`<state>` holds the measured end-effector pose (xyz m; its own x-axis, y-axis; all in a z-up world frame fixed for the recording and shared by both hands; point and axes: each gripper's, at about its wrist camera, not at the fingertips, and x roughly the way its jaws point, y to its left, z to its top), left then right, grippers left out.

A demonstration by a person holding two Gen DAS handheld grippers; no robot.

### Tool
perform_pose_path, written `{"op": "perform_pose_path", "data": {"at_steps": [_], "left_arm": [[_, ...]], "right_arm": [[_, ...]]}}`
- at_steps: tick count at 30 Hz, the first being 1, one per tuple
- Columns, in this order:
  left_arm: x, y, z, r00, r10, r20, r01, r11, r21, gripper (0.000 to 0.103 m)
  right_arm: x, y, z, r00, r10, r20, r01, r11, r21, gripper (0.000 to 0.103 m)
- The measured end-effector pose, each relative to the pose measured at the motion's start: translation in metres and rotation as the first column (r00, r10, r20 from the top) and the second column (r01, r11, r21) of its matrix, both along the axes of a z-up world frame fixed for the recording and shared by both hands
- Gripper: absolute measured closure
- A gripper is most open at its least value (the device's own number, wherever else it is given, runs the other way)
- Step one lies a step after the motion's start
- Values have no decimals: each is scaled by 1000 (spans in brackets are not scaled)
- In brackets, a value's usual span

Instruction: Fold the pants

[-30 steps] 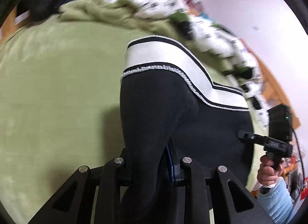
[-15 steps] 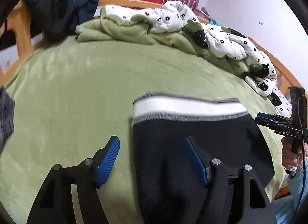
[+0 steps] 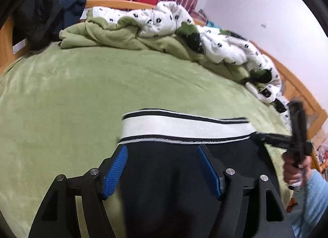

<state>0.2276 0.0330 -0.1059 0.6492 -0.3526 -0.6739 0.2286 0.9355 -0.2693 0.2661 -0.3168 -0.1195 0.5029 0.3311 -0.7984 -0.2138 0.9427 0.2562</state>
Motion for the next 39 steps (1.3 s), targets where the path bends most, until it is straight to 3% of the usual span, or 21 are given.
{"op": "perform_pose_path", "data": {"at_steps": [2, 5, 7, 9, 10, 12, 16, 19, 21, 23, 26, 30, 32, 36, 38, 39], "left_arm": [[4, -11, 3, 999, -13, 29, 12, 1000, 14, 35], [16, -24, 5, 999, -3, 51, 0, 999, 48, 35], [32, -38, -8, 1000, 11, 15, -12, 994, 108, 35], [54, -47, -36, 997, 56, -50, -43, 972, 232, 35], [59, -45, -45, 996, 52, -67, -35, 973, 229, 33], [60, -36, -46, 997, 48, -68, -36, 984, 173, 33], [52, -26, -39, 992, 45, -118, -30, 992, 122, 35], [26, -25, -35, 986, 26, -163, -6, 992, 123, 35], [3, -22, -33, 988, 24, -150, -2, 989, 145, 35], [-20, -16, -37, 977, -15, -211, 39, 994, 106, 35], [-74, -6, -45, 974, -31, -225, 53, 994, 93, 35], [-138, 4, -53, 986, -17, -167, 32, 996, 86, 35], [-155, 7, -55, 984, -4, -176, 20, 996, 88, 35], [-176, 19, -65, 958, -9, -287, 23, 999, 44, 36], [-191, 20, -63, 970, 26, -242, 7, 991, 134, 40], [-200, 18, -59, 979, 44, -198, 2, 974, 227, 40]], "right_arm": [[4, -1, 11, 999, -36, 7, 36, 999, 8, 67], [0, 10, 35, 992, -46, 115, 50, 998, -32, 67], [0, 32, 39, 989, 10, 150, -1, 998, -57, 67], [6, 56, 27, 989, 27, 147, -6, 991, -137, 71], [15, 67, 13, 992, 18, 126, 9, 978, -209, 72], [24, 74, -11, 992, 21, 124, 13, 963, -267, 74], [20, 63, -6, 992, 14, 128, 13, 978, -210, 74], [10, 62, -2, 991, 11, 133, 19, 976, -219, 72], [-7, 61, 9, 992, 18, 122, 10, 974, -225, 69], [-29, 58, 14, 994, 21, 104, 3, 975, -221, 68], [-72, 52, 8, 997, 13, 74, 5, 971, -238, 67], [-130, 46, 1, 997, 7, 80, 15, 964, -267, 67], [-150, 42, -3, 997, -12, 76, 31, 967, -254, 67], [-177, 38, -6, 998, -36, 54, 48, 972, -231, 63], [-183, 36, -8, 998, -56, 33, 62, 974, -220, 63], [-185, 36, -7, 998, -61, 35, 67, 973, -221, 63]]}}
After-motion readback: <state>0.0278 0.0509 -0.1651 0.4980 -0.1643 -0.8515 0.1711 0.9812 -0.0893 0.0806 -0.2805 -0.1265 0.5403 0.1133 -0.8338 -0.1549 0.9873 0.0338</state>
